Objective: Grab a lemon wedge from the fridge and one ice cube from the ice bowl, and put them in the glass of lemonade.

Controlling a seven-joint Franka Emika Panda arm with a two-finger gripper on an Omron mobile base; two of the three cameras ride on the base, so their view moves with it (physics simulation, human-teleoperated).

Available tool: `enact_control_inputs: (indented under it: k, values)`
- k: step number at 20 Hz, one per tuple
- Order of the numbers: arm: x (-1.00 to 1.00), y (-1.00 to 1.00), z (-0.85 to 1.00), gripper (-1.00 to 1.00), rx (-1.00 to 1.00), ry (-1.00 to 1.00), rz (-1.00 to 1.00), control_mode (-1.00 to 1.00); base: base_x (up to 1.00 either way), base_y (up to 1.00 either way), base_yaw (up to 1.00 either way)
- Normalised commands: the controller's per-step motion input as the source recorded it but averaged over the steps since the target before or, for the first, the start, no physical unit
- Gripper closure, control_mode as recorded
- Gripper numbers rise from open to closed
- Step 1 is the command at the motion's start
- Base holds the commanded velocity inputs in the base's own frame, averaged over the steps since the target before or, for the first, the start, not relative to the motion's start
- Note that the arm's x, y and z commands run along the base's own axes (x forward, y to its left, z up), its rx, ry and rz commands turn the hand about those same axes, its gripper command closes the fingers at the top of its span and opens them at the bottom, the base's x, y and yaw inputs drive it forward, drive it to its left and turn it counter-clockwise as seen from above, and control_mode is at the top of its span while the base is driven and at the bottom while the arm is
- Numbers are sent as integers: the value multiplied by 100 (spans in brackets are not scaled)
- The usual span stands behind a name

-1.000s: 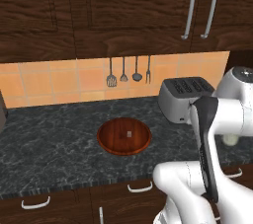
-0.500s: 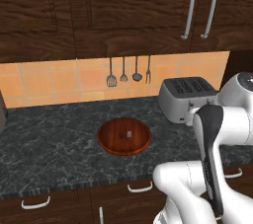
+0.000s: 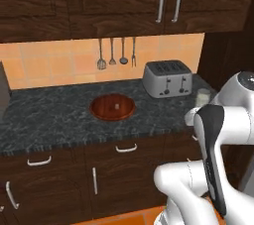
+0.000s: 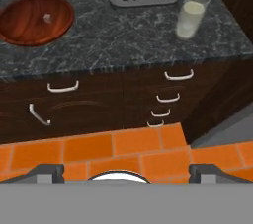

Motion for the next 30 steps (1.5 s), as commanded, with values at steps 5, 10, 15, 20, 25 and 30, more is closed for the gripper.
enact_control_inputs:
  k: [5,10,15,20,25,30]
  values:
    - [0,0,0,-100,0,0,0,100,-97,-16,-26]
    - [0,0,0,-100,0,0,0,100,-48,-76,-36]
    - [0,0,0,-100,0,0,0,100,1,-100,-1]
    - [0,0,0,-100,0,0,0,100,3,-100,27]
    - [0,0,0,-100,0,0,0,100,35,-100,39]
    - [0,0,0,-100,0,0,0,100,28,-100,33]
